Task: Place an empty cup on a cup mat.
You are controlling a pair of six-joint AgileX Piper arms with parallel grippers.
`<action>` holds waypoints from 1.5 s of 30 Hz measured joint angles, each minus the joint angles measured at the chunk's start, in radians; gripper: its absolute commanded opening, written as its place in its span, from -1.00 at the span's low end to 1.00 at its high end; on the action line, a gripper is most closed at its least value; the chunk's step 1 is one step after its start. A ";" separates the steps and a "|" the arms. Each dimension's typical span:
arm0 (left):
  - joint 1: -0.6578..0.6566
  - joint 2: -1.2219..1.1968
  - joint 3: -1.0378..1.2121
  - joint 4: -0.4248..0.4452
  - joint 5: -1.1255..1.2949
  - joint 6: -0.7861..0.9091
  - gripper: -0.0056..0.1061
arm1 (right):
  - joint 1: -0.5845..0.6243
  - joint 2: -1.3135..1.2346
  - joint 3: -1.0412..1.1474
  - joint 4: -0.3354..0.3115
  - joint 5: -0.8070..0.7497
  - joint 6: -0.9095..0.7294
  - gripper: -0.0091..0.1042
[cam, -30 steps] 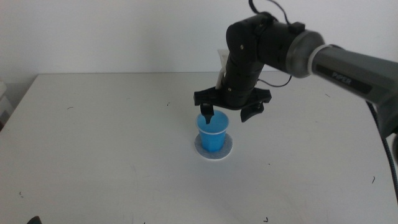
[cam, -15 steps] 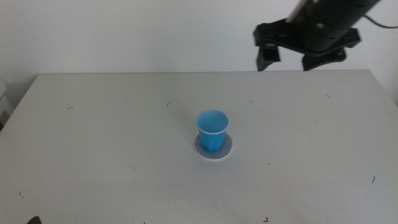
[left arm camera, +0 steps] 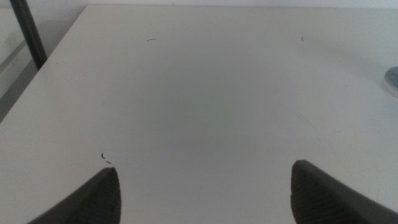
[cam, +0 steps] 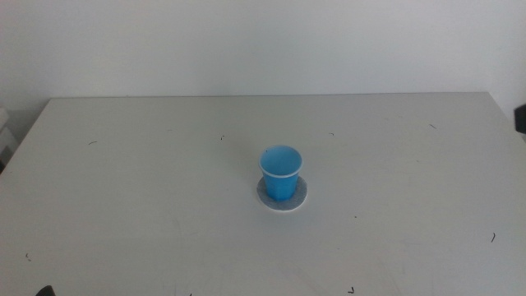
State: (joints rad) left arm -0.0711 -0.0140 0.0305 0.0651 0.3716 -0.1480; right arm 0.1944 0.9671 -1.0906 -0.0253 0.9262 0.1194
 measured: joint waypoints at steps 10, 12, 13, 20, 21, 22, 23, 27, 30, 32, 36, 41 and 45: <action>0.000 0.000 0.000 0.000 0.000 0.000 0.98 | -0.034 -0.418 0.375 -0.013 -0.152 -0.032 0.78; 0.000 0.000 0.000 0.000 0.000 0.000 0.98 | -0.034 -0.501 0.447 -0.014 -0.194 -0.032 0.78; 0.000 0.000 0.000 0.000 0.000 0.000 0.98 | -0.034 -0.534 0.480 -0.015 -0.214 -0.034 0.78; 0.000 0.000 0.000 0.000 0.000 0.000 0.98 | -0.034 -0.787 0.656 -0.038 -0.358 -0.043 0.78; 0.000 0.000 0.000 0.000 0.000 0.000 0.98 | -0.034 -0.817 0.680 -0.041 -0.367 -0.043 0.78; 0.000 0.000 0.000 0.000 0.000 0.000 0.98 | -0.034 -0.838 0.703 -0.045 -0.375 -0.043 0.78; 0.000 0.000 0.000 0.000 0.000 0.000 0.98 | -0.034 -0.863 0.725 -0.046 -0.379 -0.043 0.78; 0.000 0.000 0.000 0.000 0.000 0.000 0.98 | -0.034 -0.948 0.798 -0.068 -0.389 -0.043 0.78; 0.000 0.000 0.000 0.000 0.000 0.000 0.98 | -0.034 -0.978 0.839 -0.099 -0.394 -0.043 0.78; 0.000 0.000 0.000 0.000 0.000 0.000 0.98 | -0.034 -0.980 0.866 -0.101 -0.394 -0.043 0.78; 0.000 0.000 0.000 0.000 0.000 0.000 0.98 | -0.034 -0.981 0.922 -0.099 -0.396 -0.043 0.78; 0.000 0.000 0.000 0.000 0.000 0.000 0.98 | -0.034 -0.981 0.962 -0.099 -0.414 -0.043 0.78; 0.000 0.000 0.000 0.000 0.000 0.000 0.98 | -0.034 -0.981 0.991 -0.100 -0.442 -0.043 0.78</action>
State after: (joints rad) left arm -0.0711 -0.0140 0.0305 0.0651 0.3716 -0.1480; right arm 0.1608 -0.0137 -0.0991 -0.1256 0.4841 0.0769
